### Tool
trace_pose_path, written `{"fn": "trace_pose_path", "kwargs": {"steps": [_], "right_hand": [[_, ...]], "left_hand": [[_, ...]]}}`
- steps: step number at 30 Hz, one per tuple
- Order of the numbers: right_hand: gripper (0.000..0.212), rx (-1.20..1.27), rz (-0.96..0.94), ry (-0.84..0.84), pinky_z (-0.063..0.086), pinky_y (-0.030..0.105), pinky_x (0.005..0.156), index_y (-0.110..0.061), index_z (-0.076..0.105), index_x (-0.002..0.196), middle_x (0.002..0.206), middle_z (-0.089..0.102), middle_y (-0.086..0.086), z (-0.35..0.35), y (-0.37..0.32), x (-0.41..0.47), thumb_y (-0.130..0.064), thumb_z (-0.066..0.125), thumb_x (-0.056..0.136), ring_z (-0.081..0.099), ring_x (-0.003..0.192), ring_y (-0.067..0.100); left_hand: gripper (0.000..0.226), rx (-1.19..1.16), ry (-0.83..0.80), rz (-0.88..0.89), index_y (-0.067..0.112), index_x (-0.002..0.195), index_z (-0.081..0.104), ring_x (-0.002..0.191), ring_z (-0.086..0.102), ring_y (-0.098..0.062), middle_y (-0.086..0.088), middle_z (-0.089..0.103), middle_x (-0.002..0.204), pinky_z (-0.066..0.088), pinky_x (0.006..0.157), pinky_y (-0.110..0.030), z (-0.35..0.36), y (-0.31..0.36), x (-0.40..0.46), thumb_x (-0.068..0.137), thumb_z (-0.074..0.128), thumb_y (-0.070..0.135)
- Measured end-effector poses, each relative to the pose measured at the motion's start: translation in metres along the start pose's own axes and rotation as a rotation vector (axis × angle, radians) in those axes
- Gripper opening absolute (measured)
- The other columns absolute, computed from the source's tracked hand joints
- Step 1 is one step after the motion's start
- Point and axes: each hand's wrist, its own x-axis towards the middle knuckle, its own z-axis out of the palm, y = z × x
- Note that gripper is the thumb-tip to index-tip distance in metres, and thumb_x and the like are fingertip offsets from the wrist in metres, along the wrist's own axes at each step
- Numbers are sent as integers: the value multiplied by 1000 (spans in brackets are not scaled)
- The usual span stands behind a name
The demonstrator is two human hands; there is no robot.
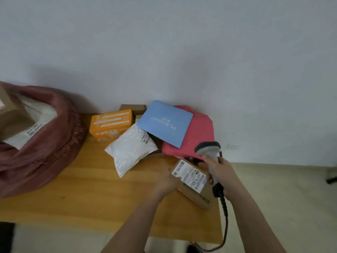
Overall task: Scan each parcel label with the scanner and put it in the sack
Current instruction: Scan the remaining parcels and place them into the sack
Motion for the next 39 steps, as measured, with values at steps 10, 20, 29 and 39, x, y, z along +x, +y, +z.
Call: {"fn": "trace_pose_path", "kwargs": {"steps": [10,20,29,39], "right_hand": [[34,-313,66,76,49,24,51,-16,51,111,93,66,3,-16,70,36,-35,67,86,66,76,15],[33,-417,12,-47,58,28,56,-15,58,111,90,68,4,24,78,46,-32,70,86,68,72,15],[29,-427,199,-228,49,21,46,-25,46,108,100,63,5,79,90,27,-34,66,89,65,73,17],[22,-464,-8,-252,46,25,49,-28,52,102,82,64,8,126,47,6,-35,66,88,57,54,12]], "left_hand": [[45,-299,-46,-402,16,130,46,104,59,-19,-3,55,118,54,74,-29,18,-35,-6,94,59,41],[58,-428,-36,-465,16,141,42,109,55,-23,-7,48,139,53,91,-41,-15,-62,-13,94,56,48],[53,-558,-78,-597,10,136,49,105,61,-35,-15,59,120,54,85,-43,-46,-96,-21,94,60,40],[76,-952,1,-402,32,127,45,102,64,-35,-14,61,120,57,64,-40,-98,-96,-37,64,84,16]]}}
